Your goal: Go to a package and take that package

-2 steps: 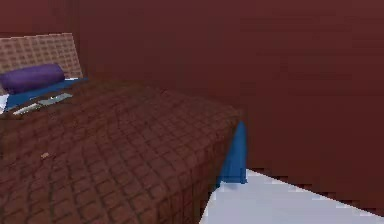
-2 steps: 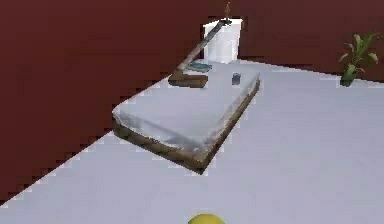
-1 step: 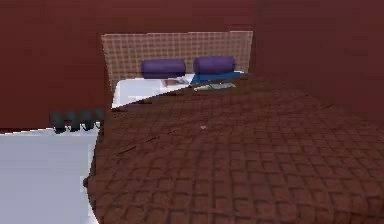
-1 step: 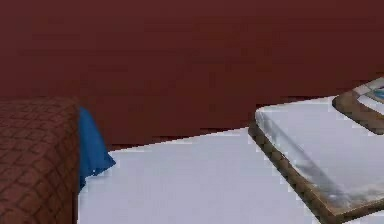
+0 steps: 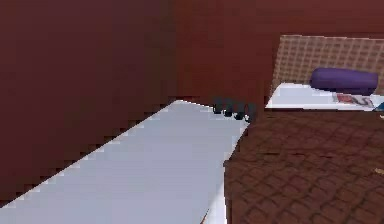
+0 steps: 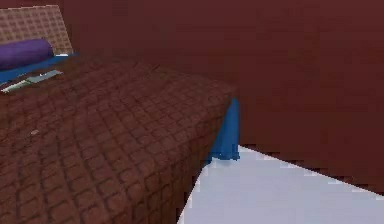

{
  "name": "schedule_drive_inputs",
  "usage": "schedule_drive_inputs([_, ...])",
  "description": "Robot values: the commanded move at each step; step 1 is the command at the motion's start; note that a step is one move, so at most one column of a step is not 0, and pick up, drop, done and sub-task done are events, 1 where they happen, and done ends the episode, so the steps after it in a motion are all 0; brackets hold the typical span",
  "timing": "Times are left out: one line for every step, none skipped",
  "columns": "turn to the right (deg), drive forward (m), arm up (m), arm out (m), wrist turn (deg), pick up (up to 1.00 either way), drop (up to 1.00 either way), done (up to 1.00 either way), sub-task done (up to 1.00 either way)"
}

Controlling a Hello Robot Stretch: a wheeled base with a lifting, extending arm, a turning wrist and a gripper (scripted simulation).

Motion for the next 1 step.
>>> schedule_drive_inputs([-45.0,0.0,0.0,0.0,0.0,0.0,0.0,0.0,0.0])
